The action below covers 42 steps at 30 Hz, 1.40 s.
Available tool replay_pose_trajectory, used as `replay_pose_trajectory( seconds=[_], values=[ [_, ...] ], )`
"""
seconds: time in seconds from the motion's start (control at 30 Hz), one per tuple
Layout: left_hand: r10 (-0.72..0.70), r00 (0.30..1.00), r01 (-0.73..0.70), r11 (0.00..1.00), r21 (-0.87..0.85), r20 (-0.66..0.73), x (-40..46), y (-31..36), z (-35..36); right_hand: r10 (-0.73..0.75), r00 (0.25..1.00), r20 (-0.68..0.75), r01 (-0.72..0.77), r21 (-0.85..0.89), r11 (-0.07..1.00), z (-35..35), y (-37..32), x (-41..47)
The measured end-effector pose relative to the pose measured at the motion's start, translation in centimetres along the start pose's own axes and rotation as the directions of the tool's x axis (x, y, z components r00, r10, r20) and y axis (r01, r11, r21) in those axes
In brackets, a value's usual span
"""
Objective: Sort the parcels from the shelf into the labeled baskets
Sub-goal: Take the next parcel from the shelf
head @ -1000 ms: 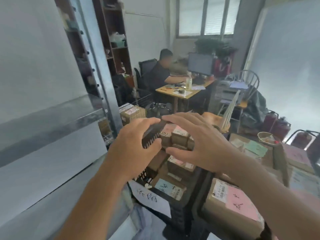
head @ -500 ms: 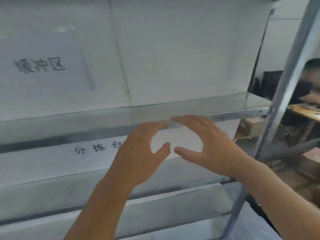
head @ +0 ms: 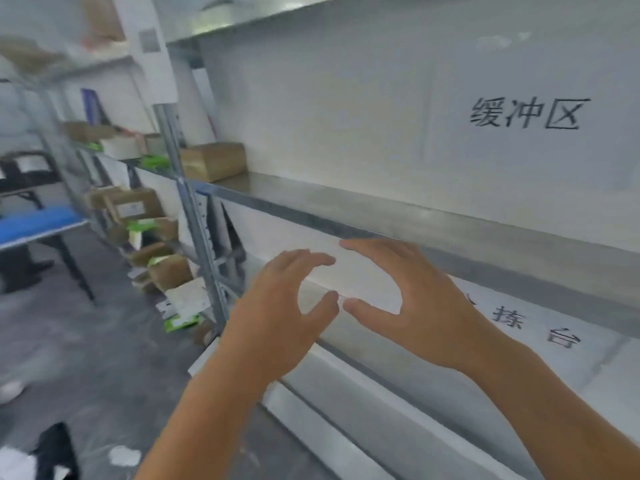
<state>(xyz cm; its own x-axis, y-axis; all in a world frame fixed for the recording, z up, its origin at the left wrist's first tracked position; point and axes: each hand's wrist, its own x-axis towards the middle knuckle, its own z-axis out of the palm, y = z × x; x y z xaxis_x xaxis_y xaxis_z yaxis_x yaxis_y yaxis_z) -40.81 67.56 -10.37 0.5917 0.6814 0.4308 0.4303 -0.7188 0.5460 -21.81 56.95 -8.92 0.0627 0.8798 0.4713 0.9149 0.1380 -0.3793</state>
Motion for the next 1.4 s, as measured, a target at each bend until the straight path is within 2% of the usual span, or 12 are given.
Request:
replay_pose_trajectory(
  seconds=[0.3, 0.53, 0.63, 0.73, 0.83, 1.0, 1.07, 1.13, 1.2, 1.27, 1.33, 1.4],
  values=[
    [-0.235, 0.954, 0.255, 0.963, 0.089, -0.188, 6.0, -12.1, -6.3, -0.208, 0.976, 0.070, 0.189, 0.208, 0.959, 10.3, 0.2, 17.5],
    [-0.311, 0.913, 0.354, 0.926, 0.132, -0.264, 15.6, -17.8, -8.7, -0.245, 0.967, 0.061, 0.213, 0.329, 0.920, 14.2, 2.5, 29.4],
    [-0.319, 0.910, 0.361, 0.924, 0.125, -0.266, 18.3, -20.0, -8.1, -0.220, 0.972, 0.080, 0.173, 0.388, 0.905, 15.9, 3.6, 32.7],
    [-0.341, 0.911, 0.375, 0.919, 0.124, -0.232, 20.7, -22.2, -8.4, -0.212, 0.971, 0.111, 0.152, 0.401, 0.903, 17.5, 3.7, 35.9],
    [-0.318, 0.923, 0.361, 0.911, 0.200, -0.218, 25.0, -24.5, -10.1, -0.196, 0.974, 0.115, 0.131, 0.421, 0.898, 19.1, 3.3, 39.8],
    [-0.251, 0.955, 0.294, 0.873, 0.389, -0.158, 36.2, -29.8, -15.1, -0.045, 0.998, -0.033, 0.056, 0.452, 0.890, 22.8, 2.6, 49.3],
    [-0.218, 0.973, 0.224, 0.820, 0.526, -0.074, 40.9, -31.2, -16.6, 0.020, 0.998, -0.068, 0.015, 0.481, 0.877, 24.1, 2.3, 54.0],
    [-0.249, 0.968, 0.167, 0.753, 0.637, 0.041, 45.1, -33.5, -17.3, 0.080, 0.996, -0.048, -0.044, 0.506, 0.862, 25.1, 2.2, 58.2],
    [-0.337, 0.936, 0.195, 0.730, 0.655, 0.097, 48.3, -36.5, -18.0, 0.141, 0.990, -0.027, -0.109, 0.491, 0.864, 26.5, 2.7, 61.4],
    [-0.344, 0.911, 0.101, 0.721, 0.686, 0.228, 51.0, -40.1, -17.6, 0.223, 0.975, -0.009, -0.192, 0.478, 0.857, 28.2, 3.4, 63.2],
    [-0.348, 0.871, 0.008, 0.717, 0.697, 0.348, 51.1, -39.8, -17.5, 0.302, 0.953, 0.001, -0.261, 0.504, 0.823, 29.7, 4.1, 63.7],
    [-0.340, 0.886, 0.021, 0.708, 0.706, 0.315, 50.6, -39.3, -17.0, 0.371, 0.929, 0.006, -0.309, 0.564, 0.766, 30.6, 4.2, 63.4]
  ],
)
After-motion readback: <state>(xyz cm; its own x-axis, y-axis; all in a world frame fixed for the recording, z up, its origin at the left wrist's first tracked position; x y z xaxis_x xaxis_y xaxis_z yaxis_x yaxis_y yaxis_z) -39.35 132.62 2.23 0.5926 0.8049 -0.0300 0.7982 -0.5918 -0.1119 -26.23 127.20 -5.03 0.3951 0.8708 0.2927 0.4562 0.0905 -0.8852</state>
